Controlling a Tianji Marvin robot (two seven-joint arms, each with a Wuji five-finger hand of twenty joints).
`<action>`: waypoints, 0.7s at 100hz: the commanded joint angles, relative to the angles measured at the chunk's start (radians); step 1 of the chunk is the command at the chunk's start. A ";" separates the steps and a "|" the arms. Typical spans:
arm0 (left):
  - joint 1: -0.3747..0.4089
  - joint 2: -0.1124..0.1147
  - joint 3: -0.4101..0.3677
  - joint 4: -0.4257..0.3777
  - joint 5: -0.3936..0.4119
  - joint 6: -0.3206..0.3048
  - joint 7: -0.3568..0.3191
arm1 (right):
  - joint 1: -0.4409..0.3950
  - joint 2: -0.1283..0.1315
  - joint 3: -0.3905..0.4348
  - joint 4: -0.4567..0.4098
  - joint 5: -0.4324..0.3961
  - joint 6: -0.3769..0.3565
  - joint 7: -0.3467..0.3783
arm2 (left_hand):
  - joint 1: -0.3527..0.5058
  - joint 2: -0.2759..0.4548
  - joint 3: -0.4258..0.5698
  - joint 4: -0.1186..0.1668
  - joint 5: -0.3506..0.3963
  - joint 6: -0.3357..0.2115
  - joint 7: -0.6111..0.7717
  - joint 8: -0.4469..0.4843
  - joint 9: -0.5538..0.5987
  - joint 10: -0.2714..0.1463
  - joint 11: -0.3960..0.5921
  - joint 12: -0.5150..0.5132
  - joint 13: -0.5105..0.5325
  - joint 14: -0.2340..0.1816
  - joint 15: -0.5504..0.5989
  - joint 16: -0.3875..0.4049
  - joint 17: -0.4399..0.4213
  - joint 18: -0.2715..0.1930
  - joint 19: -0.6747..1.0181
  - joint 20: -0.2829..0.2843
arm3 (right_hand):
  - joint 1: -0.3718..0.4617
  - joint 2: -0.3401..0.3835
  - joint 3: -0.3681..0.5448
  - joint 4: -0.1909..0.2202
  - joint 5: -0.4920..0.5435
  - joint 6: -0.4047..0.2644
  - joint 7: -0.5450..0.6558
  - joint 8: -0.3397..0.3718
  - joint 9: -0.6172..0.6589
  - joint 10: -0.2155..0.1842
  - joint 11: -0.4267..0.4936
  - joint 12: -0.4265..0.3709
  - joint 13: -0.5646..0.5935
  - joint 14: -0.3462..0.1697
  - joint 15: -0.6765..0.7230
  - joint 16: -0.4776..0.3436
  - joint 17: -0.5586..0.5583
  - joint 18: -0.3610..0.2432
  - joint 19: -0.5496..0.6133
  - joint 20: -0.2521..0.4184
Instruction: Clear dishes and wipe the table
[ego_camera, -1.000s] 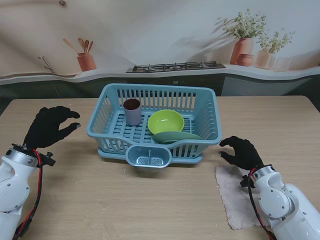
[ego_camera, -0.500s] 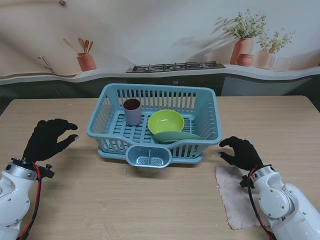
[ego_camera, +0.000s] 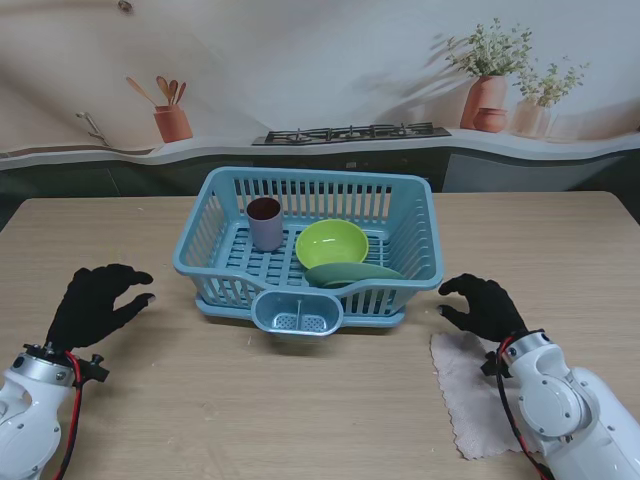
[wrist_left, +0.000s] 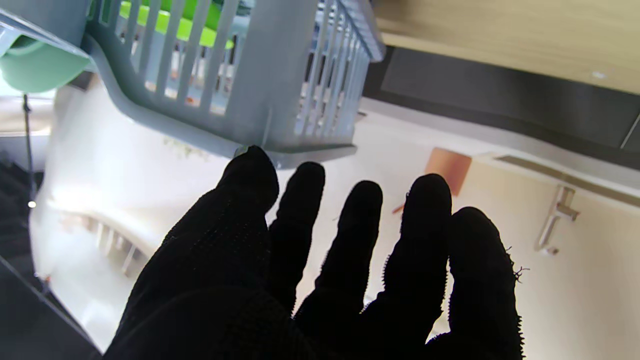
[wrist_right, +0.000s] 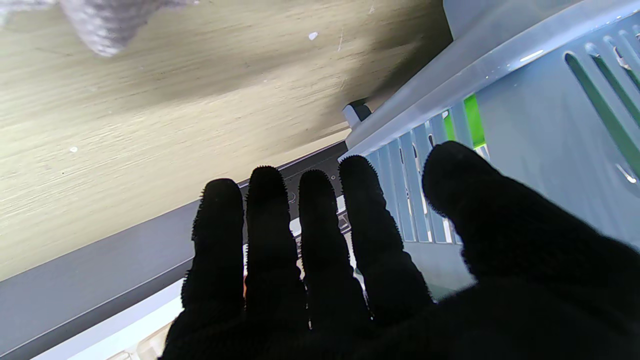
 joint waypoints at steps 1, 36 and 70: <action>0.019 -0.008 0.000 -0.016 -0.017 0.015 -0.027 | -0.008 0.003 0.003 -0.008 -0.005 -0.008 0.017 | -0.016 0.040 -0.010 0.018 0.011 0.008 -0.023 0.000 -0.008 -0.013 -0.012 -0.016 -0.024 0.031 -0.011 -0.008 -0.017 0.022 -0.025 -0.021 | 0.000 -0.018 0.007 0.015 0.006 -0.006 0.004 0.003 0.012 -0.014 -0.005 -0.010 -0.014 -0.021 -0.012 -0.004 -0.005 -0.004 0.008 0.009; 0.078 -0.007 -0.010 -0.075 -0.068 0.060 -0.104 | -0.022 0.008 0.024 -0.020 -0.002 -0.030 0.044 | -0.080 0.064 0.009 0.023 0.035 0.034 -0.067 -0.008 -0.006 0.007 -0.020 -0.020 -0.025 0.042 -0.017 -0.008 -0.020 0.029 -0.029 -0.027 | -0.009 -0.024 0.009 0.015 0.008 -0.004 0.000 0.002 0.012 -0.013 -0.007 -0.011 -0.015 -0.020 -0.013 -0.005 -0.008 0.005 0.006 0.009; 0.120 -0.011 -0.015 -0.096 -0.089 0.076 -0.112 | -0.041 0.021 0.059 -0.033 -0.017 -0.068 0.106 | -0.145 0.062 0.062 0.031 0.047 0.050 -0.101 -0.035 -0.013 0.016 -0.031 -0.026 -0.034 0.048 -0.034 -0.016 -0.029 0.024 -0.050 -0.045 | -0.044 -0.109 0.067 0.014 0.009 -0.006 -0.012 0.002 0.014 -0.012 -0.013 -0.013 -0.018 -0.019 -0.032 -0.014 -0.026 0.003 -0.017 0.004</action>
